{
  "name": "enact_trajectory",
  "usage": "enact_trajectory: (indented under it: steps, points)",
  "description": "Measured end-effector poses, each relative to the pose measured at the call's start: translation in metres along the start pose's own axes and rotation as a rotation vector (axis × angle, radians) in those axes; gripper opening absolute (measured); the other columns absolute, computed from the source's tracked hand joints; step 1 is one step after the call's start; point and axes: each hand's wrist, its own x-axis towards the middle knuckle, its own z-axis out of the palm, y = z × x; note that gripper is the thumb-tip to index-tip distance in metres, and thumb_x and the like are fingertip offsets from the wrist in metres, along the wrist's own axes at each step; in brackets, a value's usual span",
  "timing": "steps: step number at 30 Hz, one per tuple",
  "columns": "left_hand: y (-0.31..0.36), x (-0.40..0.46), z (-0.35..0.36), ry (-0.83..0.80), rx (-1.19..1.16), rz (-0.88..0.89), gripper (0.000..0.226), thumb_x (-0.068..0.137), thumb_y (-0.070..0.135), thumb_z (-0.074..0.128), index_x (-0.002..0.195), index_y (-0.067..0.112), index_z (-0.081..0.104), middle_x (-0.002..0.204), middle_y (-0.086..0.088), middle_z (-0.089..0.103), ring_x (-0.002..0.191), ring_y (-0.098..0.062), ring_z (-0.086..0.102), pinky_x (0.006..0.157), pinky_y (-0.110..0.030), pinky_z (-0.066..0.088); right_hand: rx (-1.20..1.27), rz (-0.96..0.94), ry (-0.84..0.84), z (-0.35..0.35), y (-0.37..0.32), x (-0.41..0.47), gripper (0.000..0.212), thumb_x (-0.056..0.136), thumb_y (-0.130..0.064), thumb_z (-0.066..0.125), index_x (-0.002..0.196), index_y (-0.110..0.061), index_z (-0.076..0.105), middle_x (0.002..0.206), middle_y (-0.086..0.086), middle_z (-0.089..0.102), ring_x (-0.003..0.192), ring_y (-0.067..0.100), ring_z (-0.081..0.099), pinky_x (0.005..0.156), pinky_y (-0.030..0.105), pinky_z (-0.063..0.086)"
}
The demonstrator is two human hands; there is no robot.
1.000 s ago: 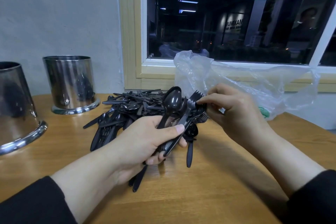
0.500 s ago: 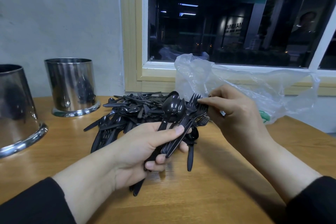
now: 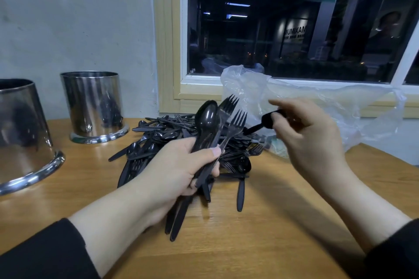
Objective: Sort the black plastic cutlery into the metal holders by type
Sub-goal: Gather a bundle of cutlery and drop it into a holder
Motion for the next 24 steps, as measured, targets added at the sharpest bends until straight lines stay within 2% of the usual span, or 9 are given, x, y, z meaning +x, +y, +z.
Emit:
enact_trajectory:
  steps: [2, 4, 6, 8, 11, 15, 18, 20, 24]
  points:
    - [-0.001, 0.002, -0.002, 0.152, 0.208, 0.13, 0.032, 0.102, 0.027, 0.061, 0.072, 0.013, 0.063, 0.059, 0.005, 0.058, 0.047, -0.008, 0.043, 0.047, -0.015, 0.034, 0.157, 0.184, 0.038, -0.003, -0.002, 0.002, 0.02, 0.095, -0.01, 0.064, 0.097, -0.029, 0.071, 0.079, -0.004, 0.07, 0.072, 0.009, 0.065, 0.072, 0.024, 0.053]
    - [-0.002, 0.004, -0.004, 0.239, 0.302, 0.212, 0.035, 0.101, 0.032, 0.06, 0.071, 0.016, 0.063, 0.058, -0.002, 0.054, 0.051, -0.012, 0.046, 0.053, -0.02, 0.038, 0.337, 0.325, 0.051, -0.004, -0.005, 0.004, 0.017, 0.096, -0.006, 0.062, 0.093, -0.019, 0.072, 0.072, 0.0, 0.071, 0.063, 0.014, 0.065, 0.071, 0.035, 0.055]
    - [-0.002, 0.005, -0.006, 0.278, 0.385, 0.267, 0.035, 0.102, 0.033, 0.058, 0.07, 0.021, 0.06, 0.057, 0.001, 0.052, 0.049, -0.01, 0.046, 0.048, -0.018, 0.039, 0.585, 0.473, 0.007, -0.002, -0.01, 0.005, 0.014, 0.097, 0.0, 0.058, 0.092, -0.006, 0.07, 0.067, -0.001, 0.068, 0.057, 0.011, 0.063, 0.068, 0.032, 0.057]
    - [0.0, 0.005, -0.007, 0.309, 0.48, 0.328, 0.034, 0.103, 0.029, 0.057, 0.069, 0.029, 0.055, 0.053, 0.014, 0.053, 0.046, -0.002, 0.045, 0.045, -0.011, 0.035, 0.752, 0.595, -0.058, 0.002, -0.015, 0.003, 0.012, 0.096, 0.001, 0.059, 0.092, -0.001, 0.07, 0.078, 0.006, 0.069, 0.061, 0.014, 0.065, 0.067, 0.026, 0.059]
    - [0.0, 0.004, -0.007, 0.342, 0.653, 0.393, 0.035, 0.102, 0.029, 0.059, 0.07, 0.041, 0.049, 0.06, 0.023, 0.057, 0.055, 0.0, 0.051, 0.051, -0.016, 0.033, 0.861, 0.706, -0.099, 0.01, -0.018, -0.002, 0.008, 0.091, 0.0, 0.065, 0.088, 0.0, 0.072, 0.073, 0.005, 0.069, 0.062, 0.011, 0.065, 0.068, 0.025, 0.062]
    - [-0.004, 0.004, -0.007, 0.308, 0.845, 0.392, 0.031, 0.1, 0.028, 0.059, 0.079, 0.048, 0.046, 0.072, 0.017, 0.06, 0.073, -0.004, 0.056, 0.061, -0.027, 0.038, 1.019, 0.814, -0.133, 0.017, -0.021, -0.007, 0.005, 0.085, 0.0, 0.069, 0.085, 0.004, 0.072, 0.075, 0.01, 0.066, 0.065, 0.011, 0.061, 0.067, 0.02, 0.058]
    - [-0.003, 0.004, -0.005, 0.313, 0.869, 0.42, 0.036, 0.1, 0.027, 0.06, 0.077, 0.048, 0.042, 0.072, 0.019, 0.055, 0.075, 0.001, 0.055, 0.061, -0.019, 0.035, 1.103, 0.895, -0.138, 0.016, -0.023, -0.006, 0.009, 0.077, -0.002, 0.073, 0.081, 0.005, 0.075, 0.09, 0.018, 0.055, 0.082, 0.022, 0.058, 0.067, 0.02, 0.059]
    - [-0.005, 0.004, -0.005, 0.3, 0.867, 0.432, 0.036, 0.1, 0.027, 0.06, 0.075, 0.047, 0.042, 0.072, 0.02, 0.056, 0.077, 0.001, 0.056, 0.062, -0.017, 0.037, 1.124, 0.931, -0.131, 0.016, -0.022, -0.006, 0.016, 0.077, -0.003, 0.073, 0.089, 0.007, 0.074, 0.098, 0.02, 0.058, 0.09, 0.026, 0.062, 0.065, 0.019, 0.059]
    - [-0.006, 0.005, -0.005, 0.286, 0.843, 0.449, 0.039, 0.101, 0.028, 0.059, 0.074, 0.053, 0.045, 0.085, 0.027, 0.057, 0.078, -0.003, 0.061, 0.067, -0.019, 0.044, 1.156, 0.959, -0.082, 0.015, -0.023, -0.004, 0.008, 0.088, 0.001, 0.067, 0.093, 0.007, 0.071, 0.08, 0.013, 0.067, 0.075, 0.018, 0.072, 0.063, 0.017, 0.058]
